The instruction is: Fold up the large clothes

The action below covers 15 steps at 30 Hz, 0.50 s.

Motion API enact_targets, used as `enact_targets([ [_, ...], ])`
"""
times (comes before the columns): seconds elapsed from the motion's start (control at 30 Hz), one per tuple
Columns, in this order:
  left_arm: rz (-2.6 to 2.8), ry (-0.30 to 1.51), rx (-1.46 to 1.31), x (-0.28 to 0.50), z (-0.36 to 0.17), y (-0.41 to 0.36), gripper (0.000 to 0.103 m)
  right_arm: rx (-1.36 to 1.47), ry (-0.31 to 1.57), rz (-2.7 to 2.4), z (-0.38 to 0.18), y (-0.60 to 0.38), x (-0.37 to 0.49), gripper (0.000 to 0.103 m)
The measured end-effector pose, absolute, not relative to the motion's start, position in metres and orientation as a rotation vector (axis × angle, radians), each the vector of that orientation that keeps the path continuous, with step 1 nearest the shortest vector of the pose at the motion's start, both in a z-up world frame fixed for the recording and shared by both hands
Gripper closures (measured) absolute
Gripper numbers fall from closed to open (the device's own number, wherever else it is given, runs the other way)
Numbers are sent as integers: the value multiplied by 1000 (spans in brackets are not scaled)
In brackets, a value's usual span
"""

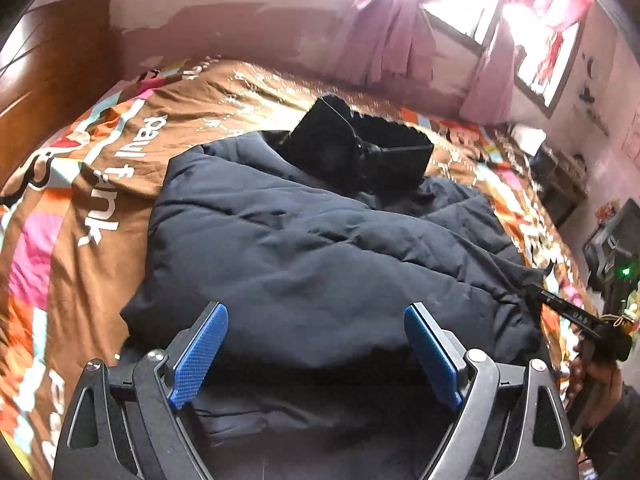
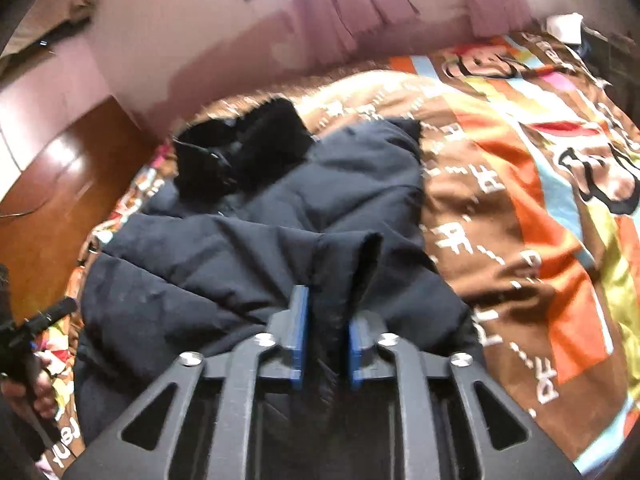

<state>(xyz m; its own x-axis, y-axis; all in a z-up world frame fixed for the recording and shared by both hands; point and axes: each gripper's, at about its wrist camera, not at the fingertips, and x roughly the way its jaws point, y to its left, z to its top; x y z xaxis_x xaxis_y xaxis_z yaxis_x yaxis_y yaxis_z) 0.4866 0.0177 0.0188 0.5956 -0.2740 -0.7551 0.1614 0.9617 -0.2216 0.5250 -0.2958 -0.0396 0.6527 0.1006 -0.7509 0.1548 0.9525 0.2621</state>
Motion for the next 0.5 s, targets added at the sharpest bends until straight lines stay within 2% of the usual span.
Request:
enact_targets([
  [0.07,-249,927,-104,492,26,14,14,277,864,-63,-29,-297,517,56],
  [0.13,-245,955,-77,501,33,10,14,253,865,-61,-13,-296,511,45],
  [0.23,-222,1004,-45,520,33,2,14,209,907,16,-1,-281,519,45],
  [0.5,-273,1037,-57,564,12,-6,14,140,1017,224,-27,-229,567,45],
])
